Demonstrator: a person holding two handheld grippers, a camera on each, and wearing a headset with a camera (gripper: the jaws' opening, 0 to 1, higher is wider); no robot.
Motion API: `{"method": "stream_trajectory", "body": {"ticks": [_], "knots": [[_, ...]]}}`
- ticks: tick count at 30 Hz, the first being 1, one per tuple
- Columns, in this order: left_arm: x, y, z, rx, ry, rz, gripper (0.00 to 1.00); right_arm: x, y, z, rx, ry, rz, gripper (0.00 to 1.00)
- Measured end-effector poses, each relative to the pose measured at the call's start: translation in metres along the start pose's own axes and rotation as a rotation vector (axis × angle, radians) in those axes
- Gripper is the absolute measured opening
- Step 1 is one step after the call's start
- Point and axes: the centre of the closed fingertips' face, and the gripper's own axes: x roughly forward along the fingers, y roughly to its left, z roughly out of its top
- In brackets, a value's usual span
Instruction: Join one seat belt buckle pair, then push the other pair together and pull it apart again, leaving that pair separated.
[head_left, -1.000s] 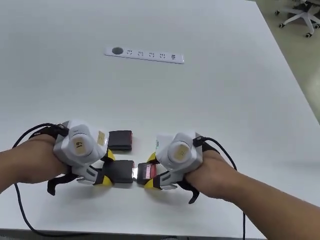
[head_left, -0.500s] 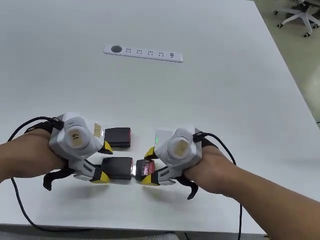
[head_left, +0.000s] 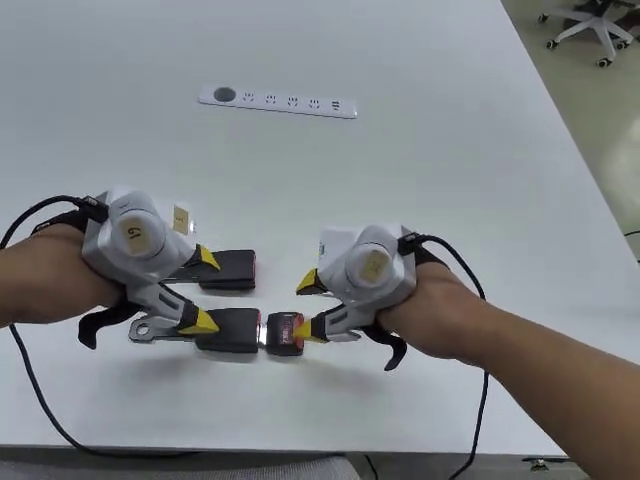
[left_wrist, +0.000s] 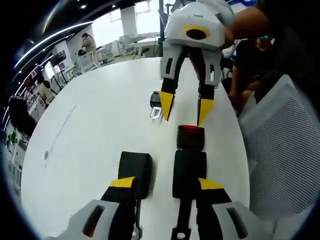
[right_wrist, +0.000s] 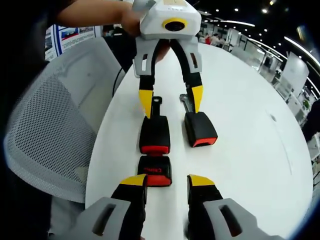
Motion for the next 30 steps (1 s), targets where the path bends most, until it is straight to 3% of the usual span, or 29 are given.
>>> {"method": "stream_trajectory", "body": {"ticks": [7,16,21,30], "knots": [[-0.006,0.018,0.007,-0.014,-0.002,0.034,0.50,-0.013,-0.015,-0.012,0.021,0.009,-0.016,0.27],[0.000,0.033,0.002,-0.021,0.009,0.035,0.48,-0.030,-0.037,-0.034,0.029,0.021,-0.057,0.26],[0.009,0.042,-0.005,-0.009,0.034,0.024,0.48,-0.036,-0.043,-0.052,0.019,0.060,-0.058,0.28],[0.017,0.045,-0.009,-0.012,0.049,0.002,0.45,-0.042,-0.055,-0.076,0.029,0.084,-0.065,0.28]]}}
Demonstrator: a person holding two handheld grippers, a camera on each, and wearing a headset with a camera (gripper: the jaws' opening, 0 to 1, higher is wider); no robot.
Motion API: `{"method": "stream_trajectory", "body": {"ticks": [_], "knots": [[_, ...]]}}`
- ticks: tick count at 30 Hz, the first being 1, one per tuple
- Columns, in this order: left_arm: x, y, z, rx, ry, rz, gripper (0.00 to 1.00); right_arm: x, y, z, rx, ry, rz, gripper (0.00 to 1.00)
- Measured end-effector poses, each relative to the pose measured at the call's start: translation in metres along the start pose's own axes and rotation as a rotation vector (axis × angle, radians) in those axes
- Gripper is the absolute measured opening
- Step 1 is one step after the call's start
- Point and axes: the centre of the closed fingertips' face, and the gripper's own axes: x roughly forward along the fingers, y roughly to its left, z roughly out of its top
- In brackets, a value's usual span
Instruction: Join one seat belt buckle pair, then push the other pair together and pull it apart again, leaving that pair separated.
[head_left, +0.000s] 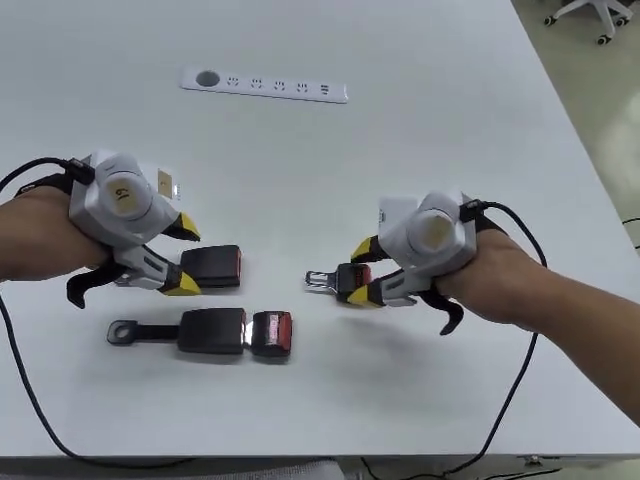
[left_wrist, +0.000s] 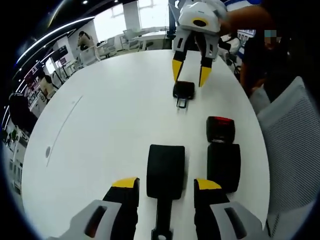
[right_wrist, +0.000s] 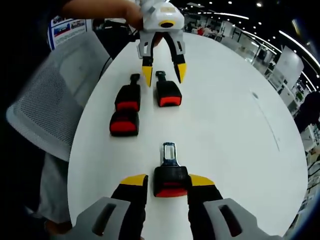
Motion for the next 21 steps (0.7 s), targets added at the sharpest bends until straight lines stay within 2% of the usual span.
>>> {"method": "stream_trajectory", "body": {"ticks": [5,15,17,21], "knots": [[0.008,-0.001,-0.003,0.021,0.018,-0.022,0.44,-0.001,-0.002,-0.002,-0.004,0.005,-0.002,0.29],[0.017,0.002,-0.001,0.031,0.007,-0.052,0.39,0.008,-0.002,-0.010,-0.012,0.027,0.029,0.30],[0.019,0.000,-0.005,0.042,0.028,-0.066,0.38,0.011,-0.002,-0.014,-0.008,0.034,0.038,0.30],[0.019,-0.002,-0.010,0.033,0.031,-0.072,0.38,0.015,-0.003,-0.018,0.002,0.038,0.046,0.31]]}}
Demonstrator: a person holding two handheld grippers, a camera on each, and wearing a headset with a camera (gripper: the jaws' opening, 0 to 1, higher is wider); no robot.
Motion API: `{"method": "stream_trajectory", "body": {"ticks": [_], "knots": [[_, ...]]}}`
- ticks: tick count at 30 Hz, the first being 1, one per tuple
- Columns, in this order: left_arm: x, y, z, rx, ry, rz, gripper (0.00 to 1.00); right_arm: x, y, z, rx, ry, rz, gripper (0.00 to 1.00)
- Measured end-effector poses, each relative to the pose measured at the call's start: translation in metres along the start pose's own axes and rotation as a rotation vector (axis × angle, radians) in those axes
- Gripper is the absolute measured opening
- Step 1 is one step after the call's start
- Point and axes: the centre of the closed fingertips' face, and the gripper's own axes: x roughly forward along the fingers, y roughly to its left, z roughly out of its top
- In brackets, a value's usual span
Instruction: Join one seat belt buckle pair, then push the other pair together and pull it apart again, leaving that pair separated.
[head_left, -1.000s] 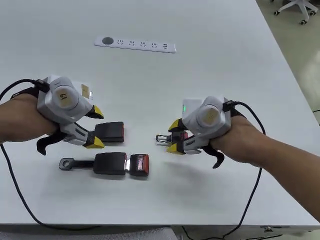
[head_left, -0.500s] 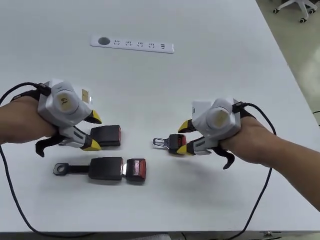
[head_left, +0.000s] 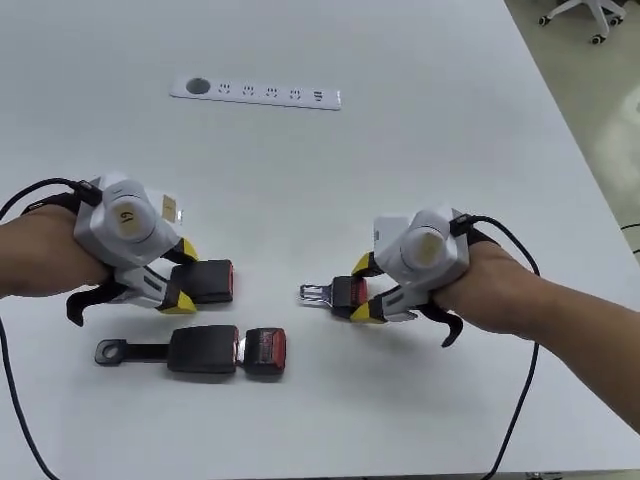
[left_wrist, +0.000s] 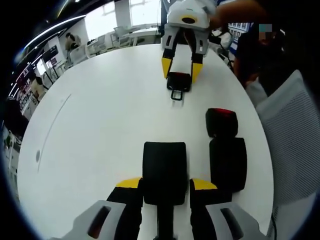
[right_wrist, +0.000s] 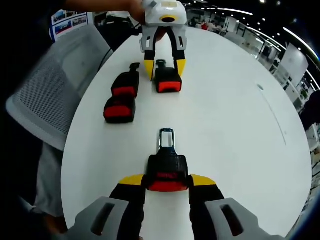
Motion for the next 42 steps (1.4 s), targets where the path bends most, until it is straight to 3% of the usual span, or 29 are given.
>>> {"method": "stream_trajectory", "body": {"ticks": [10,21,32,42], "knots": [[0.001,0.006,-0.006,0.027,0.007,0.009,0.34,0.006,0.000,-0.003,0.023,-0.002,0.016,0.32],[0.003,0.008,-0.008,0.056,0.009,-0.019,0.34,0.005,0.001,-0.003,0.026,-0.010,0.040,0.32],[0.005,0.007,-0.008,0.073,0.026,-0.027,0.33,0.009,-0.004,0.000,0.073,-0.013,0.010,0.32],[0.004,0.006,-0.007,0.075,0.037,-0.023,0.33,0.022,0.002,0.029,0.059,-0.051,0.020,0.31]]}}
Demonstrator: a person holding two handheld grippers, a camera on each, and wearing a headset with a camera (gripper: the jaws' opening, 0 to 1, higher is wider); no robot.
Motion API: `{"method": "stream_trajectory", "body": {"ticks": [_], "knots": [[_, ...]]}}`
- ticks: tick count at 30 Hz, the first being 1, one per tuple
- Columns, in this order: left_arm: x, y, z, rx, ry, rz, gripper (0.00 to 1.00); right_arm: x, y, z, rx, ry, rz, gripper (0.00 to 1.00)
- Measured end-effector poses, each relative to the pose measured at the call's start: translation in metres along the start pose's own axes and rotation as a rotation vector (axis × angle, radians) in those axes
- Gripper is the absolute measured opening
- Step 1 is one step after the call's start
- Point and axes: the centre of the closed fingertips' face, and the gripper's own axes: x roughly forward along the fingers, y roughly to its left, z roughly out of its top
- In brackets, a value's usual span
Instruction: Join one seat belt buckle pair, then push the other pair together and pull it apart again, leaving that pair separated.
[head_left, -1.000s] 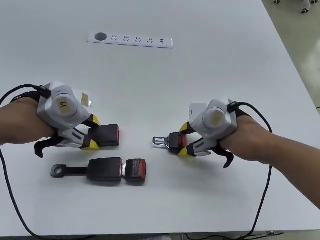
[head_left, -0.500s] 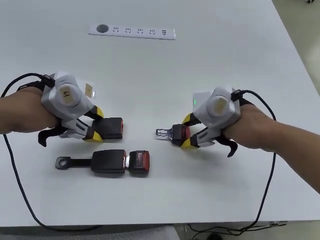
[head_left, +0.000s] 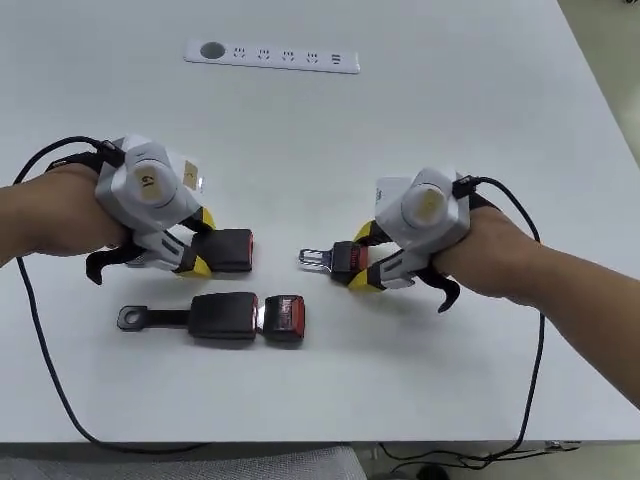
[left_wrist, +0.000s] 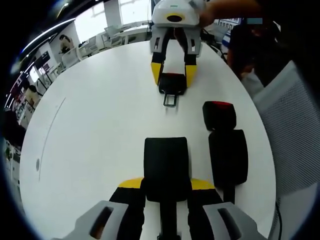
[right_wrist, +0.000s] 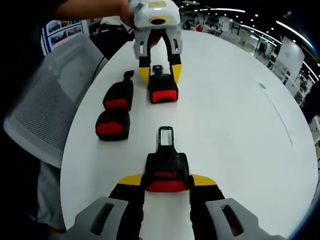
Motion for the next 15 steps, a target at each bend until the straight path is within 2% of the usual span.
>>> {"method": "stream_trajectory", "body": {"ticks": [3,7,15], "knots": [[0.000,-0.001,0.001,0.002,0.000,-0.001,0.33,0.009,-0.003,0.007,0.004,-0.009,-0.003,0.31],[0.000,-0.001,0.001,0.006,0.001,-0.002,0.33,0.013,0.001,0.021,-0.002,-0.014,-0.002,0.31],[-0.001,-0.001,0.001,0.001,0.004,0.005,0.33,0.025,0.003,0.039,-0.016,-0.005,0.000,0.31]]}}
